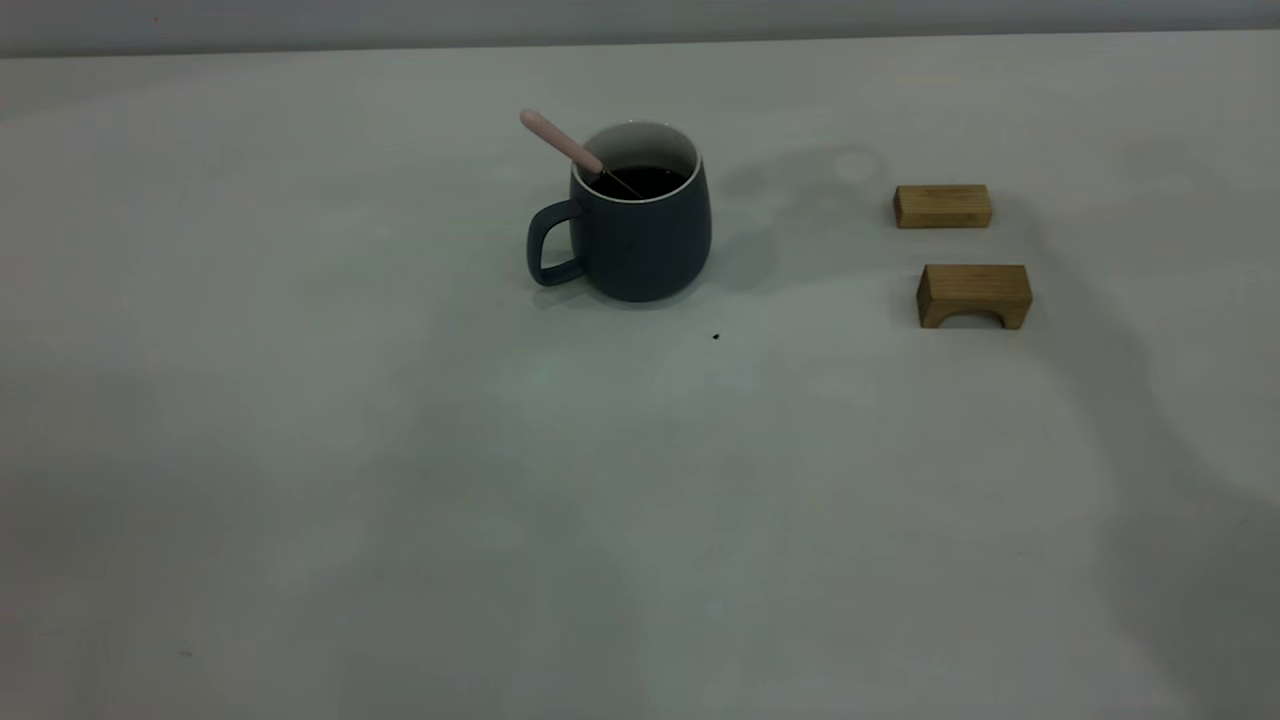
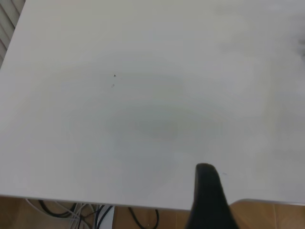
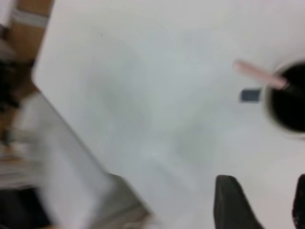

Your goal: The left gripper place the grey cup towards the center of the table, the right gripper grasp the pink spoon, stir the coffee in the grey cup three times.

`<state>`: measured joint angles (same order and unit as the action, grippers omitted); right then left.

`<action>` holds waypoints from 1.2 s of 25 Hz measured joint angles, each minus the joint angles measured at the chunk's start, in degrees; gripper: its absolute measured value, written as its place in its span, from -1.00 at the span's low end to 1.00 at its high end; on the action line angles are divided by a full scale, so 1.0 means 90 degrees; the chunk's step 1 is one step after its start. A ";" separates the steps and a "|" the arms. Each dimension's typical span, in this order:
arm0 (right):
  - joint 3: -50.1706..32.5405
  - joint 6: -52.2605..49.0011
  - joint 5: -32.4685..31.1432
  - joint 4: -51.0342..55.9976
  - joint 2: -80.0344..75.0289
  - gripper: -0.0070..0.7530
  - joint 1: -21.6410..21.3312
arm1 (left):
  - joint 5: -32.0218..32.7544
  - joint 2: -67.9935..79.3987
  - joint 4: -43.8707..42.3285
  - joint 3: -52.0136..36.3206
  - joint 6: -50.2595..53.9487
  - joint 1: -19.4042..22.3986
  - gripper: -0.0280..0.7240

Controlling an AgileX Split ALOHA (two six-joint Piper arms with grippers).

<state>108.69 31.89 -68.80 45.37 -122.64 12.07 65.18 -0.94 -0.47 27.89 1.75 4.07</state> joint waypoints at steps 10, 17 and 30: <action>0.0000 0.0126 -0.0226 -0.1418 0.2950 -0.61 0.0000 | 0.0000 0.0000 0.0000 0.0000 0.0000 0.0000 0.58; 0.0000 -0.2299 -0.0232 -0.3650 0.4676 -0.61 0.0000 | 0.0000 0.0000 0.0000 0.0000 0.0000 0.0000 0.58; -0.3552 -0.2700 -0.0239 -0.5203 0.8942 -0.55 0.0000 | 0.0000 0.0000 0.0000 0.0000 0.0000 0.0000 0.58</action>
<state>76.73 7.59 -70.95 -1.46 -42.16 12.07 65.18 -0.94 -0.47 27.89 1.75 4.07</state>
